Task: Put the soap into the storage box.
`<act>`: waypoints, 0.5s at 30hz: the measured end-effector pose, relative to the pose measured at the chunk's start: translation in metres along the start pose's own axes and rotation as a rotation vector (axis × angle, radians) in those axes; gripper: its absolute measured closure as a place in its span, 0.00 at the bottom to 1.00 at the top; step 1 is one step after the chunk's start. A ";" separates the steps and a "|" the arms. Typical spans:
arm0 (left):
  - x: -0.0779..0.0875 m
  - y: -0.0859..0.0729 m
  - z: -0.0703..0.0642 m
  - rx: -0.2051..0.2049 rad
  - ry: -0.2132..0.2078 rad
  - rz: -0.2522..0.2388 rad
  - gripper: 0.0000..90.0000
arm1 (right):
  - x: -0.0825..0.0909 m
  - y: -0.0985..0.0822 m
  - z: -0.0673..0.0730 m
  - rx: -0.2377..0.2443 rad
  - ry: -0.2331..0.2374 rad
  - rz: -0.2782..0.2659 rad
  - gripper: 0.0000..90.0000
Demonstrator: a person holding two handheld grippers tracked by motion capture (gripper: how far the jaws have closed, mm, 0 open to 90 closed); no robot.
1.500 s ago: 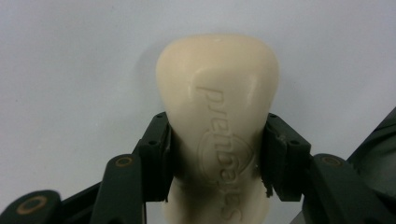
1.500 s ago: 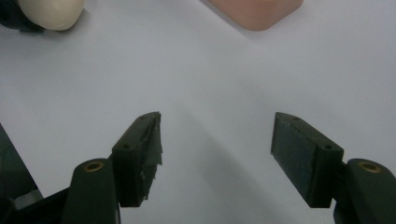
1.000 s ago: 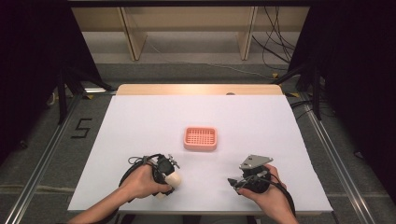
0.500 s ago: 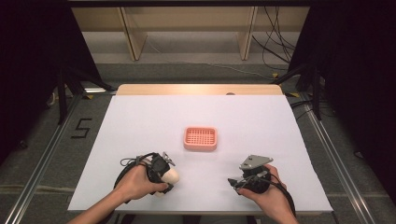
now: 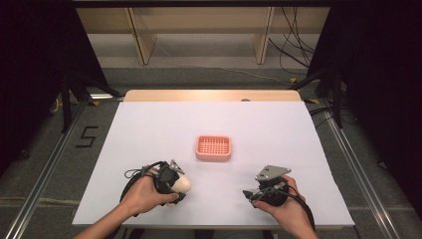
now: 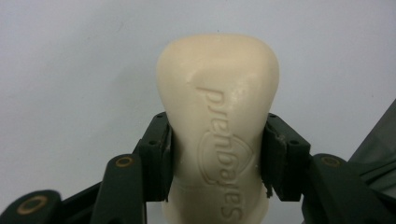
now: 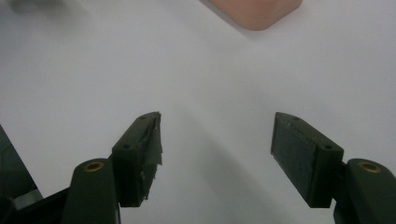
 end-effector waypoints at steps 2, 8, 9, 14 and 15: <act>0.001 0.001 0.001 -0.003 0.002 -0.009 0.55 | 0.000 0.000 0.000 -0.002 -0.002 -0.002 0.38; 0.003 0.004 0.003 -0.004 0.009 -0.022 0.55 | 0.001 0.000 0.000 -0.002 -0.004 -0.005 0.38; 0.004 0.005 0.004 -0.004 0.008 -0.032 0.55 | 0.001 0.000 0.000 -0.001 -0.004 -0.004 0.38; 0.004 0.008 0.005 -0.006 0.009 -0.038 0.55 | 0.001 0.000 0.000 -0.001 -0.003 -0.005 0.38; 0.005 0.008 0.005 -0.006 0.012 -0.041 0.55 | 0.001 0.000 0.000 0.001 -0.002 -0.005 0.38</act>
Point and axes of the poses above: each handheld gripper's, and its own axes: x roughly backward along the jaws, y roughly out of its top, z roughly to its left, the point moved 6 cm from there along -x, roughly forward along the jaws, and after that the axes turned 5 degrees about -z, right-handed, at the moved point
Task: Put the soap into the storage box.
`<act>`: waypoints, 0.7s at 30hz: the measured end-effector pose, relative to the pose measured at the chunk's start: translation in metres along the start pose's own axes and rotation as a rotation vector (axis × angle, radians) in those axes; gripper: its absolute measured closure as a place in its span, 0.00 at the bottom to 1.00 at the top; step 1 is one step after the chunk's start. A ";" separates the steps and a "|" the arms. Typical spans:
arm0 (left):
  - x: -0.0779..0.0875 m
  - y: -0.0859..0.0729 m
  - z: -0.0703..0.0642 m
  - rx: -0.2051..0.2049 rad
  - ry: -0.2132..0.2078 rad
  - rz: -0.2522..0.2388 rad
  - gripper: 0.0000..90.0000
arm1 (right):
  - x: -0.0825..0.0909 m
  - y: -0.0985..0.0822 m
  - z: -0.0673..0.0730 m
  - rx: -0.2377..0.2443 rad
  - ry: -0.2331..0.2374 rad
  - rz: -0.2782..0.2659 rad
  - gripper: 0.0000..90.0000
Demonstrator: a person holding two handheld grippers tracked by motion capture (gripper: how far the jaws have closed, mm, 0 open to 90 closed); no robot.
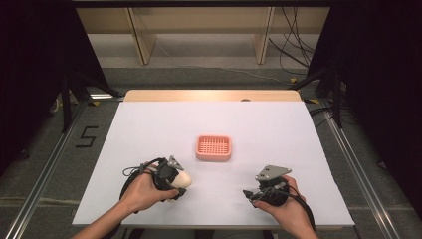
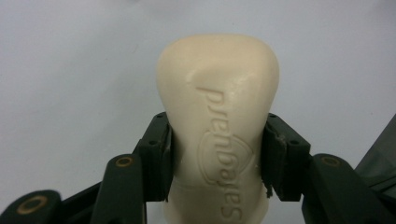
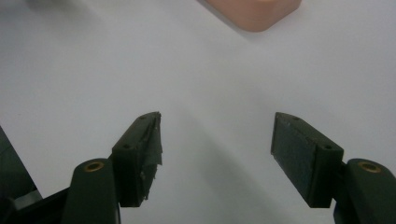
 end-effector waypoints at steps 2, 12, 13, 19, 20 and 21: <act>0.001 0.002 0.001 -0.002 0.003 -0.005 0.55 | -0.002 0.001 0.000 -0.006 -0.010 -0.023 0.38; 0.003 0.007 0.005 0.000 0.008 -0.023 0.55 | 0.000 0.000 0.000 -0.002 -0.004 -0.010 0.38; 0.003 0.007 0.005 0.000 0.008 -0.023 0.55 | 0.000 0.000 0.000 -0.002 -0.004 -0.010 0.38; 0.004 0.013 0.006 -0.002 0.010 -0.036 0.55 | 0.000 0.001 -0.001 0.006 -0.007 -0.016 0.38; 0.005 0.014 0.006 -0.001 0.011 -0.036 0.55 | 0.000 0.001 -0.001 0.008 -0.006 -0.016 0.38; 0.005 0.014 0.006 -0.001 0.011 -0.036 0.55 | 0.000 0.001 -0.001 0.008 -0.006 -0.016 0.38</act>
Point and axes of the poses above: each handheld gripper's, and its own axes: x roughly backward along the jaws, y roughly out of its top, z roughly to its left, the point moved 6 cm from there along -x, roughly forward along the jaws, and after that the axes turned 5 degrees about -z, right-handed, at the moved point
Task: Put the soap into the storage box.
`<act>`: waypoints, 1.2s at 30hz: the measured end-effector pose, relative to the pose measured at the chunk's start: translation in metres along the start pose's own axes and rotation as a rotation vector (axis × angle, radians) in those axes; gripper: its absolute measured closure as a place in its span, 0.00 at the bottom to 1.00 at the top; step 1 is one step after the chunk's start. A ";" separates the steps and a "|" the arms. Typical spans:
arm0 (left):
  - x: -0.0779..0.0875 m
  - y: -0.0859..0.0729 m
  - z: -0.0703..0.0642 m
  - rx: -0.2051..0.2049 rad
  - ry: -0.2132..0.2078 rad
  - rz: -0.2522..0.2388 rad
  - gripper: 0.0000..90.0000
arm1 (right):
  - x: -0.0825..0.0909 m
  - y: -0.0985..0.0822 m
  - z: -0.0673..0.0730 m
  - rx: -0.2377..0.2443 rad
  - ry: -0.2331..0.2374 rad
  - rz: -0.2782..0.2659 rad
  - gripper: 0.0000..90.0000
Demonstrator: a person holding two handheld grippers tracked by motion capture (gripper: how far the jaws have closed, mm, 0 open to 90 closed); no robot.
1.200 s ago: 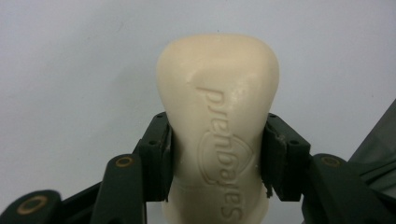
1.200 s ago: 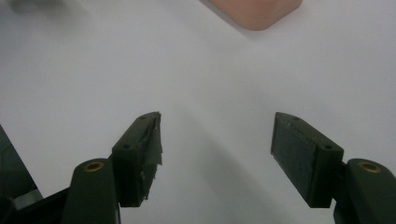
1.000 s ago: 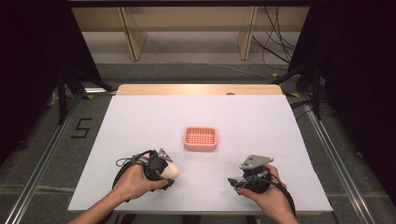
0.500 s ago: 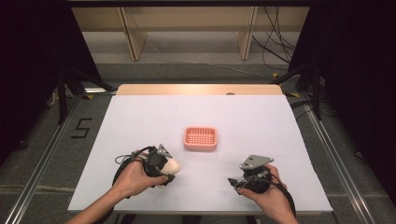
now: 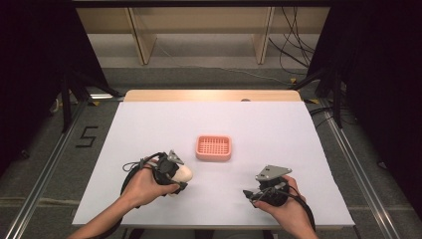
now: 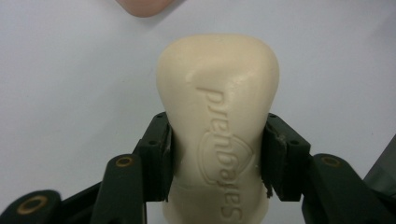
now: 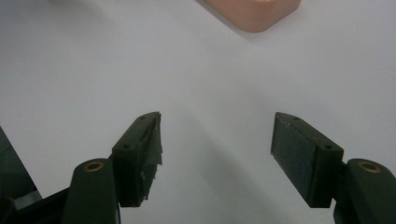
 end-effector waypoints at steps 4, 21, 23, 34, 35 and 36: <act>0.001 0.004 0.001 -0.002 0.005 -0.010 0.55 | 0.000 0.000 0.000 0.001 0.000 -0.003 0.38; 0.004 0.014 0.007 -0.012 0.016 -0.024 0.55 | 0.000 0.000 0.001 -0.012 0.004 0.008 0.38; 0.003 0.015 0.007 -0.013 0.018 -0.025 0.55 | 0.000 0.000 0.001 -0.011 0.003 0.007 0.38; 0.004 0.020 0.011 -0.002 0.017 -0.026 0.55 | 0.000 0.000 0.001 -0.010 0.006 0.013 0.38; 0.004 0.020 0.011 -0.003 0.019 -0.030 0.55 | 0.001 0.000 0.002 -0.015 0.007 0.013 0.38; 0.004 0.021 0.013 -0.010 0.017 -0.025 0.55 | 0.001 0.000 0.002 -0.014 0.006 0.014 0.38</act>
Point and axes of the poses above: each handheld gripper's, and its own axes: x roughly backward along the jaws, y roughly out of its top, z roughly to its left, the point moved 6 cm from there along -x, roughly forward along the jaws, and after that the axes turned 5 degrees about -z, right-handed, at the moved point
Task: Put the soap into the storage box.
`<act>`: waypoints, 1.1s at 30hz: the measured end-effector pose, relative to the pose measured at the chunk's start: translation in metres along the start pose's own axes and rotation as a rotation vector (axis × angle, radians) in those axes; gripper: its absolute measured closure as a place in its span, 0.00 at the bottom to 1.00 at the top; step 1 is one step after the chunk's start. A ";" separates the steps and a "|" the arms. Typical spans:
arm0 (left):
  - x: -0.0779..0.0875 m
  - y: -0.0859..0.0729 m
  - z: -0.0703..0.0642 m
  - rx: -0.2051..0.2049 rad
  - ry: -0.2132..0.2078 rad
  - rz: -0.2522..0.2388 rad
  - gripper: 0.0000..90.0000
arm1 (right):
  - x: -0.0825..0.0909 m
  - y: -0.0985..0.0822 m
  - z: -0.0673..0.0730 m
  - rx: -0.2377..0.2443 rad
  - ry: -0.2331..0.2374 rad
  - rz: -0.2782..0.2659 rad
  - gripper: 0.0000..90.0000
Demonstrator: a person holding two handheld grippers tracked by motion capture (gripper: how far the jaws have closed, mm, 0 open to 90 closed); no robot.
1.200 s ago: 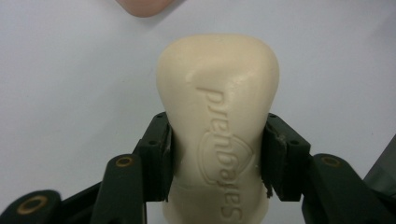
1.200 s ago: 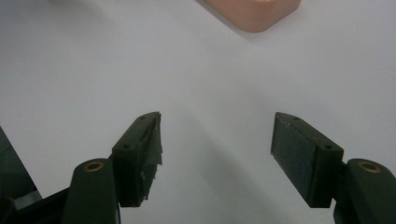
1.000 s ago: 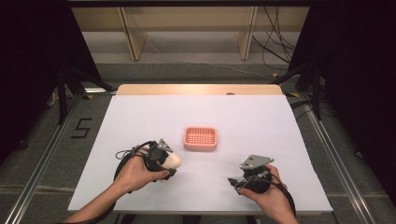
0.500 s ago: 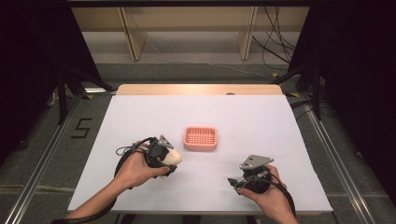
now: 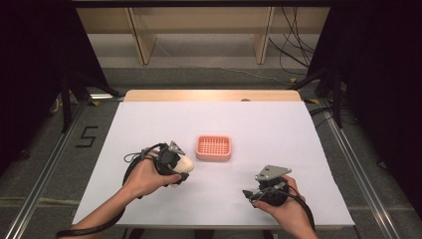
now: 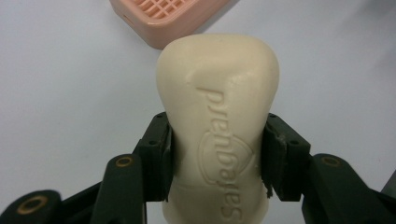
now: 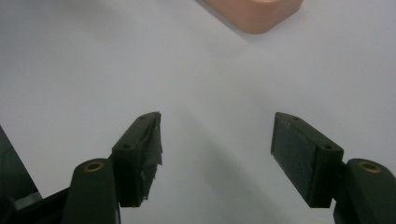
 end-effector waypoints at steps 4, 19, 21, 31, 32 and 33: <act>0.000 0.002 0.001 0.002 0.004 -0.006 0.55 | 0.000 0.000 0.000 0.003 -0.002 -0.003 0.38; -0.001 0.011 0.006 -0.029 0.015 0.002 0.55 | 0.001 0.000 0.000 0.004 -0.001 -0.005 0.38; -0.001 0.012 0.007 -0.035 0.020 0.003 0.55 | 0.001 0.000 0.000 0.005 -0.001 -0.005 0.38; -0.004 0.015 0.009 -0.056 0.022 0.014 0.55 | 0.001 0.000 0.000 0.006 -0.002 -0.006 0.38; -0.004 0.016 0.009 -0.062 0.022 0.013 0.55 | 0.001 0.000 0.000 0.007 -0.002 -0.004 0.38; -0.005 0.016 0.009 -0.063 0.023 0.012 0.55 | 0.001 0.000 -0.001 0.010 -0.005 -0.012 0.38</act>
Point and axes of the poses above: each handheld gripper's, and its own axes: x roughly backward along the jaws, y roughly out of its top, z roughly to its left, the point moved 6 cm from there along -x, roughly forward along the jaws, and after that the axes turned 5 degrees about -z, right-handed, at the moved point
